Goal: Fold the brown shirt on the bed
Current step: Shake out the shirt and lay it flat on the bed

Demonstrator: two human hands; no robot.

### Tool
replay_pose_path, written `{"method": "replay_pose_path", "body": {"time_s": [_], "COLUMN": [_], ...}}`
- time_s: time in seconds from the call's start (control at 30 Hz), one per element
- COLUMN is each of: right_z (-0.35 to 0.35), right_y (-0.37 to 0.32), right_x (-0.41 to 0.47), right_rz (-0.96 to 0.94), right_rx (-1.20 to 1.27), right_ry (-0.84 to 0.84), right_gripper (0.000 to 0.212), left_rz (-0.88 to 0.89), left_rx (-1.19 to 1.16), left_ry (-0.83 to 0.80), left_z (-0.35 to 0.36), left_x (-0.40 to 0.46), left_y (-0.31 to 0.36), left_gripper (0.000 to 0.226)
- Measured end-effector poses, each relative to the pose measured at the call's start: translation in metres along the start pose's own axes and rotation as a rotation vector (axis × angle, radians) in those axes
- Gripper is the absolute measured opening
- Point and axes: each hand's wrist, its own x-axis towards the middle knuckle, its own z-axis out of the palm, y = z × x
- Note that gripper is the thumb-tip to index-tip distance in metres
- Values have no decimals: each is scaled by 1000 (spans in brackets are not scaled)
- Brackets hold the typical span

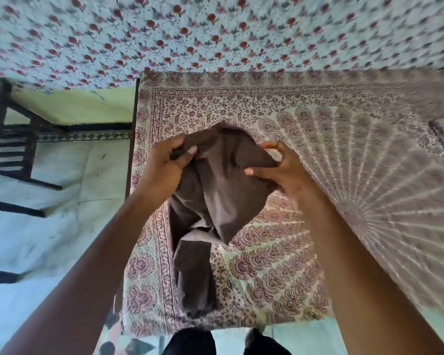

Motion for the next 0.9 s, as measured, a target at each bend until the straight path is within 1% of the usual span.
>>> {"method": "replay_pose_path", "body": {"time_s": [0.03,0.07,0.1,0.13,0.2,0.23,0.27,0.3,0.33,0.37,0.4,0.43,0.47,0.5,0.53,0.57,0.63,0.67,0.7,0.73,0.77,0.83,0.9], "right_z": [-15,-32,-49,-67,-99,-110,-115,-120,-124,-127,-130,-132,-138,-145,-154,-166,-191,-202,-210,-216,-215,-211,-210], "right_y": [-5,-9,-15,-20,-30,-34,-37,-40,-42,-43,-45,-46,-44,-45,-46,-51,-61,-65,-71,-75,-78,-81,-84], "right_x": [-13,-26,-38,-53,-80,-92,-102,-115,-131,-148,-164,-177,-185,-192,-193,-195,-187,-184,-183,-184,-191,-203,-210], "right_rz": [-15,-37,-56,-74,-145,-193,-230,-248,-241,-207,-137,-55,-9,0,-8,-27,-108,-195,-281,-359,-418,-452,-395], "right_rx": [-104,-186,-235,-258,-287,-282,-283,-297,-361,-473,-645,-812,-949,-1037,-1070,-1040,-804,-663,-565,-505,-494,-630,-825], "right_ry": [8,8,38,111,278,311,305,253,141,-1,-144,-269,-336,-347,-278,-159,138,268,363,383,337,145,-13], "right_gripper": [86,84,79,72,56,50,50,51,51,49,45,43,43,42,39,35,29,31,35,34,34,41,38], "left_rz": [21,48,76,120,222,276,321,342,341,343,355,365,380,395,406,418,441,441,441,438,425,387,372], "left_rx": [25,58,98,166,421,555,648,676,655,625,597,588,611,644,680,710,757,782,804,821,830,820,804], "left_ry": [48,96,131,144,77,40,42,101,200,310,398,454,486,493,480,449,365,313,260,218,195,201,234], "left_z": [6,10,12,19,39,50,59,67,74,79,82,81,81,81,82,81,77,75,72,69,65,54,43], "left_x": [-8,-16,-23,-32,-53,-63,-68,-73,-76,-78,-78,-77,-79,-80,-82,-83,-88,-90,-90,-89,-85,-73,-63], "left_y": [15,28,39,52,75,87,96,105,116,129,140,148,157,164,169,173,179,182,184,187,188,189,188], "left_gripper": [24,30,35,35,23,21,26,31,32,32,32,32,33,36,41,45,48,48,48,46,41,29,16]}}
